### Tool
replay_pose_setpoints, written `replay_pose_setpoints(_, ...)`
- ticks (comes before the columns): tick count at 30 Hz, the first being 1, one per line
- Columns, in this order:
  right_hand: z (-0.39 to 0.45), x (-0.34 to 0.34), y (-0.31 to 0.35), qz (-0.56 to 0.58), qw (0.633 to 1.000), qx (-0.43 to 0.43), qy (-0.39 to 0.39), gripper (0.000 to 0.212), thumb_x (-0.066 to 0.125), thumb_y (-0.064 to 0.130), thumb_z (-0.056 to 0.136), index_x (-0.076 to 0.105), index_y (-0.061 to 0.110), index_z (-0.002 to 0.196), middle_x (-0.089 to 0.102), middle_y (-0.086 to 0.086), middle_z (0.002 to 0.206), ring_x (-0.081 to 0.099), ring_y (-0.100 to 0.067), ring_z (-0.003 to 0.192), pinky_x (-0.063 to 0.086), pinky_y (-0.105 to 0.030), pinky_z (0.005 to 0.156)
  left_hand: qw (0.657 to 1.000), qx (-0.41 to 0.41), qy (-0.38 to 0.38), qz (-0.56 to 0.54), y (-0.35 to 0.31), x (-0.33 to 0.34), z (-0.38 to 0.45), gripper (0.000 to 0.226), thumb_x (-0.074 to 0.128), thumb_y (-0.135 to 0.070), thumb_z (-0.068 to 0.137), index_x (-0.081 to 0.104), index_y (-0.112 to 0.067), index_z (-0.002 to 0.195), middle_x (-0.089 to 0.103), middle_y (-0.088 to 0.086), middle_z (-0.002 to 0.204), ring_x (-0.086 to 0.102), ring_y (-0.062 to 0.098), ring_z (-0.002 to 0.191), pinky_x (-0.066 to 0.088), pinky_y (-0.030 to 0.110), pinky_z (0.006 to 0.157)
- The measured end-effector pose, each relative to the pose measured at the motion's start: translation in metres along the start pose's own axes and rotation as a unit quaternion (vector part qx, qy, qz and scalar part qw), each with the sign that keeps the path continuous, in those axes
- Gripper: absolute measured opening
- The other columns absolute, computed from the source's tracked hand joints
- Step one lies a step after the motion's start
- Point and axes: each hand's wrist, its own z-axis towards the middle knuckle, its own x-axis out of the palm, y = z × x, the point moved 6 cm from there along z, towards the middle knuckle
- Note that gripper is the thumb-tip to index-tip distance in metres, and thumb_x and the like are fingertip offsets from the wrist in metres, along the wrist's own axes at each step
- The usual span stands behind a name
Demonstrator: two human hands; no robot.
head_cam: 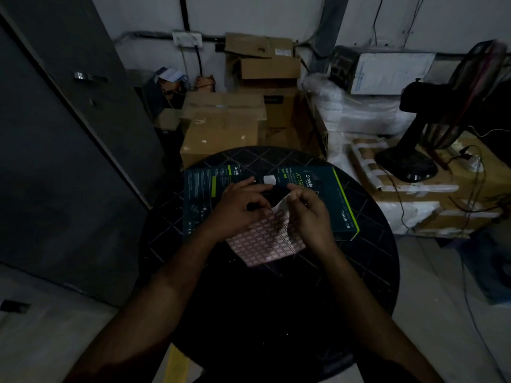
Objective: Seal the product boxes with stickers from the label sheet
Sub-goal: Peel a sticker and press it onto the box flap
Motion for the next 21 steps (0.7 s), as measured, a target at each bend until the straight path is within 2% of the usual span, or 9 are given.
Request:
replay_pose_setpoints(3, 0.004, -0.005, 0.006, 0.081, 0.996, 0.024, 0.003, 0.024, 0.056, 0.006, 0.098, 0.061, 0.011, 0.075, 0.069, 0.000, 0.100, 0.063, -0.002, 0.096, 0.048, -0.019, 0.085, 1.000, 0.003, -0.001, 0.003, 0.000, 0.001, 0.000, 0.004, 0.071, -0.025, 0.090, 0.073, -0.025, 0.092, 0.048, -0.016, 0.147, 0.019, 0.012, 0.149, 0.002, 0.040, 0.116)
replay_pose_setpoints(5, 0.003, -0.009, 0.011, 0.076, 0.997, 0.012, 0.014, 0.025, 0.056, 0.005, 0.098, 0.060, 0.012, 0.074, 0.066, -0.001, 0.088, 0.061, -0.004, 0.083, 0.047, -0.015, 0.075, 1.000, 0.004, -0.007, 0.003, 0.001, 0.000, 0.000, 0.004, 0.070, -0.023, 0.090, 0.074, -0.025, 0.093, 0.049, -0.016, 0.146, 0.020, 0.012, 0.149, 0.003, 0.035, 0.113)
replay_pose_setpoints(8, -0.003, -0.013, 0.013, 0.053, 0.996, -0.015, 0.065, 0.020, 0.053, 0.005, 0.099, 0.061, 0.010, 0.081, 0.060, 0.001, 0.081, 0.054, -0.007, 0.074, 0.042, -0.017, 0.067, 1.000, -0.002, -0.022, -0.004, 0.002, 0.000, 0.001, 0.005, 0.070, -0.022, 0.090, 0.073, -0.025, 0.092, 0.051, -0.015, 0.144, 0.022, 0.013, 0.148, 0.003, 0.033, 0.112)
replay_pose_setpoints(11, -0.012, -0.013, -0.001, 0.045, 0.988, 0.000, 0.146, 0.016, 0.058, 0.007, 0.096, 0.067, 0.009, 0.083, 0.059, -0.026, 0.084, 0.054, -0.019, 0.075, 0.042, -0.026, 0.067, 1.000, 0.003, -0.029, 0.004, 0.004, 0.001, 0.004, 0.006, 0.070, -0.022, 0.090, 0.072, -0.028, 0.089, 0.052, -0.015, 0.144, 0.025, 0.015, 0.148, 0.006, 0.046, 0.118)
replay_pose_setpoints(13, -0.016, -0.014, -0.016, 0.025, 0.987, 0.021, 0.159, 0.016, 0.062, 0.014, 0.091, 0.073, 0.018, 0.080, 0.062, -0.033, 0.088, 0.056, -0.023, 0.074, 0.043, -0.033, 0.068, 0.999, 0.010, -0.035, 0.014, 0.004, 0.001, 0.007, 0.007, 0.071, -0.022, 0.088, 0.072, -0.029, 0.088, 0.053, -0.014, 0.143, 0.027, 0.017, 0.147, 0.011, 0.052, 0.119)
replay_pose_setpoints(16, -0.017, -0.019, -0.036, 0.018, 0.991, 0.046, 0.128, 0.018, 0.064, 0.008, 0.093, 0.076, 0.015, 0.082, 0.073, -0.018, 0.085, 0.065, -0.015, 0.072, 0.050, -0.025, 0.066, 0.998, 0.016, -0.054, 0.030, 0.004, 0.000, 0.008, 0.013, 0.073, -0.020, 0.086, 0.069, -0.029, 0.094, 0.053, -0.014, 0.143, 0.028, 0.020, 0.146, 0.013, 0.054, 0.118)
replay_pose_setpoints(18, -0.020, -0.020, -0.056, 0.028, 0.989, 0.082, 0.120, 0.019, 0.061, 0.003, 0.095, 0.076, 0.009, 0.085, 0.075, -0.016, 0.085, 0.068, -0.016, 0.072, 0.053, -0.026, 0.065, 0.997, 0.020, -0.065, 0.024, 0.004, -0.001, 0.006, 0.023, 0.072, -0.014, 0.084, 0.062, -0.028, 0.099, 0.053, -0.014, 0.143, 0.028, 0.021, 0.147, 0.015, 0.053, 0.118)
replay_pose_setpoints(21, -0.032, -0.018, -0.107, -0.048, 0.983, 0.121, 0.130, 0.016, 0.065, 0.005, 0.093, 0.079, 0.012, 0.089, 0.078, -0.007, 0.088, 0.072, -0.014, 0.083, 0.055, -0.029, 0.077, 0.997, 0.028, -0.065, 0.034, 0.005, 0.000, 0.004, 0.035, 0.069, -0.011, 0.085, 0.059, -0.027, 0.115, 0.051, -0.013, 0.145, 0.027, 0.020, 0.147, 0.016, 0.049, 0.119)
